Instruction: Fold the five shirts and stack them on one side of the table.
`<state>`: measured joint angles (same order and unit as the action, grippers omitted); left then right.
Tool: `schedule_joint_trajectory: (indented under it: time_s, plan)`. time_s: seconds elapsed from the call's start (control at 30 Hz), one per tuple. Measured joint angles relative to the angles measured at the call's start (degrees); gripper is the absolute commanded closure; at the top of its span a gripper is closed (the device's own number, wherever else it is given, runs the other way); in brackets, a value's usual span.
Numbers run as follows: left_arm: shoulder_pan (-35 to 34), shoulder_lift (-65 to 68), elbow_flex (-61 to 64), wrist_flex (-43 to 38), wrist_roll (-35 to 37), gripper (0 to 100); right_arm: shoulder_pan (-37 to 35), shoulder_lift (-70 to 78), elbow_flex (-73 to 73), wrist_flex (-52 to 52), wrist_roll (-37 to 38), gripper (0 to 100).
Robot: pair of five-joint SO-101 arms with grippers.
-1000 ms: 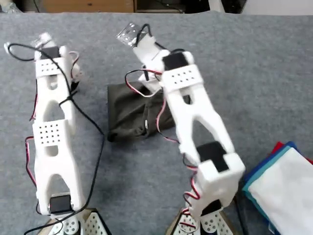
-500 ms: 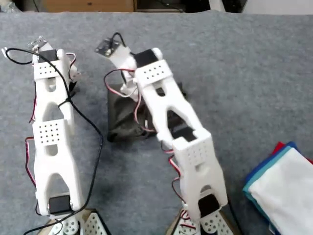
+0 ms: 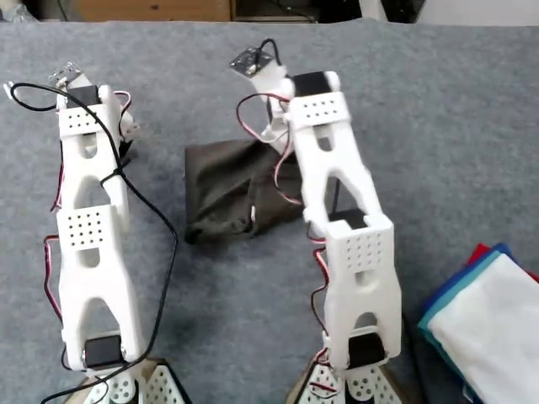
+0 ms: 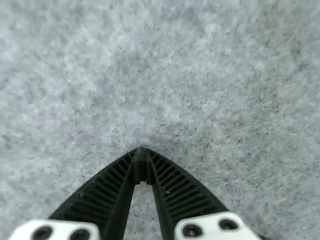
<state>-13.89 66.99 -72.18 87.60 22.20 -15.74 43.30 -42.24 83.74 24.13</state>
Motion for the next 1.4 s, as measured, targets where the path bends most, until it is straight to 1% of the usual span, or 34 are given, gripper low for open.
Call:
schedule_joint_trajectory:
  time_s: [0.23, 0.4, 0.5, 0.63, 0.73, 0.83, 0.97, 1.4]
  plan:
    - [0.18, 0.00, 0.00, 0.00, 0.00, 98, 0.62, 2.02, -3.16, -4.84, 5.54, 99.2]
    - [0.18, 0.00, 0.00, -0.09, 0.00, 98, 5.54, 5.89, -9.76, -5.01, 7.21, 99.2]
    - [0.18, 0.00, 0.00, -0.88, 0.00, 98, 6.33, 6.07, -16.00, 0.35, 7.30, 99.2]
    - [0.44, 0.00, 0.00, -1.14, 0.00, 98, 2.99, 5.98, -25.23, 9.93, 7.47, 99.2]
    - [0.62, 0.00, 0.00, -1.14, 0.00, 98, -0.62, 5.98, -28.31, 15.38, 7.47, 99.3]
    - [0.62, 0.00, 0.00, -1.14, 0.00, 98, -2.55, 5.98, -28.40, 17.05, 7.47, 99.3]
    - [0.62, 0.00, 0.00, -1.14, 0.00, 98, -4.31, 5.98, -25.05, 17.41, 6.15, 99.3]
    - [0.62, 0.00, 0.00, -1.14, 0.00, 98, -4.48, 5.98, -14.33, 17.14, 5.98, 99.3]
